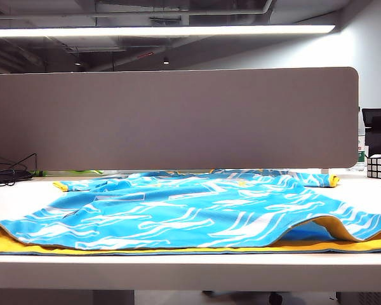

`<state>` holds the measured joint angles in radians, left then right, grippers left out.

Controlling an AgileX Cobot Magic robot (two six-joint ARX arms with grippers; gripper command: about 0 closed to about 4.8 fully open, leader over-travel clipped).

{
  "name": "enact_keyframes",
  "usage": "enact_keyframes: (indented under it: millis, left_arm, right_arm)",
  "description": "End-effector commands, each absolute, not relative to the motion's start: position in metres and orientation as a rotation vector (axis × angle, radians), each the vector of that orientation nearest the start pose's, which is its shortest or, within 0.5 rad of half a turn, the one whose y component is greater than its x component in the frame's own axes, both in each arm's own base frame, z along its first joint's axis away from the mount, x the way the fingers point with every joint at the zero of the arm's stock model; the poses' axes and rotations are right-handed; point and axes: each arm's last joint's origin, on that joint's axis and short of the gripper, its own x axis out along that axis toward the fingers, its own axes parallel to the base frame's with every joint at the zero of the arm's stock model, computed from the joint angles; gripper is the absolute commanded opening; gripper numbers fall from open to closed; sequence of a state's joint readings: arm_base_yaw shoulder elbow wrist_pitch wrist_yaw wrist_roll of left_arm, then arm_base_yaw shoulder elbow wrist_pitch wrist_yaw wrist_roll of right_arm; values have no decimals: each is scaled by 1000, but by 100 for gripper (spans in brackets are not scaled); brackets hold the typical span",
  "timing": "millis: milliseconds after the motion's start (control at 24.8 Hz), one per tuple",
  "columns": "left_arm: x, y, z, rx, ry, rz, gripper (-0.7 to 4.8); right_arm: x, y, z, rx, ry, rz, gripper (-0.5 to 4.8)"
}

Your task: Fold the bottom side of the soccer jersey horizontally towards the center, about one-third of the way, then fold the sleeve back towards the center, creating a straight line along the edge of the the soccer jersey, and finally fold the bottom of the soccer jersey up towards the top, creating a neat rectangle.

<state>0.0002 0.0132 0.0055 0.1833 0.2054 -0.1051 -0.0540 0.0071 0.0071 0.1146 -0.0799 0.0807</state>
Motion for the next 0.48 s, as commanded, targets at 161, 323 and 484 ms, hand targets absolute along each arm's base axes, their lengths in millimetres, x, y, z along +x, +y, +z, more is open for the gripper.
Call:
enact_keyframes:
  millis: [161, 323, 484]
  left_arm:
    - [96, -6, 184, -84, -180, -209, -6]
    - [96, -6, 184, -98, -184, -216, -6]
    - [92, -4, 201, -391, -162, -192, -6]
  right_arm:
    - [97, -3, 176, 69, -123, 32, -1]
    - [97, -3, 176, 80, -121, 43, -1]
    - [95, 0, 185, 275, -66, 141, -2]
